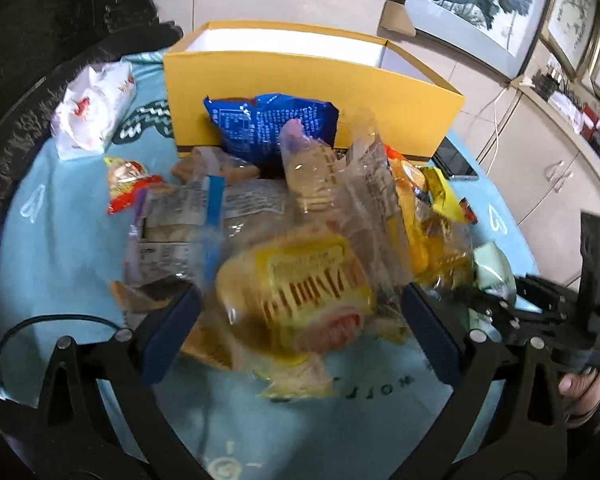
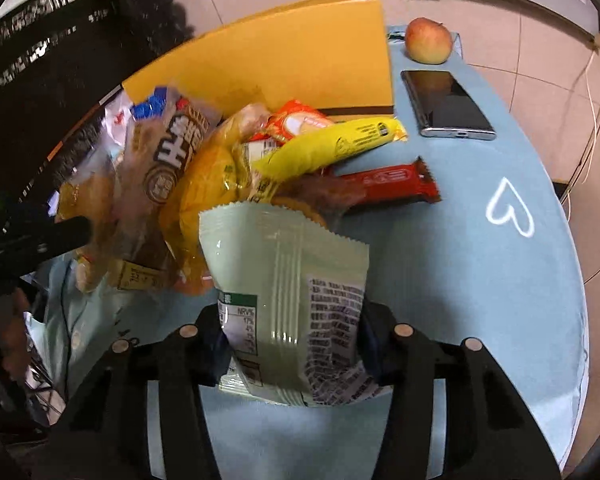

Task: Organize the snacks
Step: 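Grasp round bun bag with left tool while right tool grasps green snack bag, drop both into box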

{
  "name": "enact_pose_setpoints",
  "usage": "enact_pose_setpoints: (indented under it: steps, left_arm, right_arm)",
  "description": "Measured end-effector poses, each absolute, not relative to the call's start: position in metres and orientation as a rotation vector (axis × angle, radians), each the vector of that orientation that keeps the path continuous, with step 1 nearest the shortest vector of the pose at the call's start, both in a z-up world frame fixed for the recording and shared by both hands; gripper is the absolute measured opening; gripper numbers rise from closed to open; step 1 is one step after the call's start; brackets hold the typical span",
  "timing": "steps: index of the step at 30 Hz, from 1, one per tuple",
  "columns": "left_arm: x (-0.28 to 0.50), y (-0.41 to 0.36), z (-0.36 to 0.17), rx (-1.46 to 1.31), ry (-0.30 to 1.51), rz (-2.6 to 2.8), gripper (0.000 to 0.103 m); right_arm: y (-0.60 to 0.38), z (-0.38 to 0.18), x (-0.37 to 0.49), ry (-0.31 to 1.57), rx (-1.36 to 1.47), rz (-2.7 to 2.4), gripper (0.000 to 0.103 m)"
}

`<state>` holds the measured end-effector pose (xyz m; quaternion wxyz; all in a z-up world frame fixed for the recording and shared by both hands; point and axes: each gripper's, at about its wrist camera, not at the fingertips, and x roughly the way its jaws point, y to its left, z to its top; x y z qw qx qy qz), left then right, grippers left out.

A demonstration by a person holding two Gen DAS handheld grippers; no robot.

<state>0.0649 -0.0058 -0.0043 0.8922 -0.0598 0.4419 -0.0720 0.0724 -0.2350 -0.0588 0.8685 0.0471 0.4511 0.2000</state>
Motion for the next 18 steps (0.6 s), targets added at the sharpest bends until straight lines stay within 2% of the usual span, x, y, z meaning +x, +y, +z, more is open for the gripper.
enact_pose_setpoints:
  steps: [2,5,6,7,8,12,18]
  left_arm:
    - [0.069,-0.007,-0.008,-0.132,0.927,-0.149,0.099]
    - [0.075,-0.007,-0.018,-0.153,0.948,-0.154,0.08]
    - [0.074,-0.005,-0.02,-0.166,0.955,-0.157,0.052]
    - [0.074,-0.006,-0.023,-0.163,0.973,-0.151,0.043]
    - [0.073,-0.005,-0.024,-0.152,0.973,-0.148,0.039]
    - [0.061,-0.002,-0.014,-0.158,0.954,-0.154,0.033]
    - [0.042,0.0,0.02,-0.135,0.885,-0.175,0.032]
  right_arm:
    - [-0.237,-0.055,0.072,0.937,0.103,0.428,0.052]
    - [-0.236,-0.054,0.068,0.941,0.101,0.439,0.053]
    - [-0.236,-0.054,0.068,0.944,0.104,0.443,0.053]
    - [-0.236,-0.055,0.067,0.946,0.109,0.449,0.053]
    - [-0.236,-0.054,0.069,0.946,0.109,0.45,0.053]
    - [-0.239,-0.048,0.066,0.921,0.108,0.453,0.053]
    - [-0.238,-0.022,0.056,0.858,0.096,0.48,0.053]
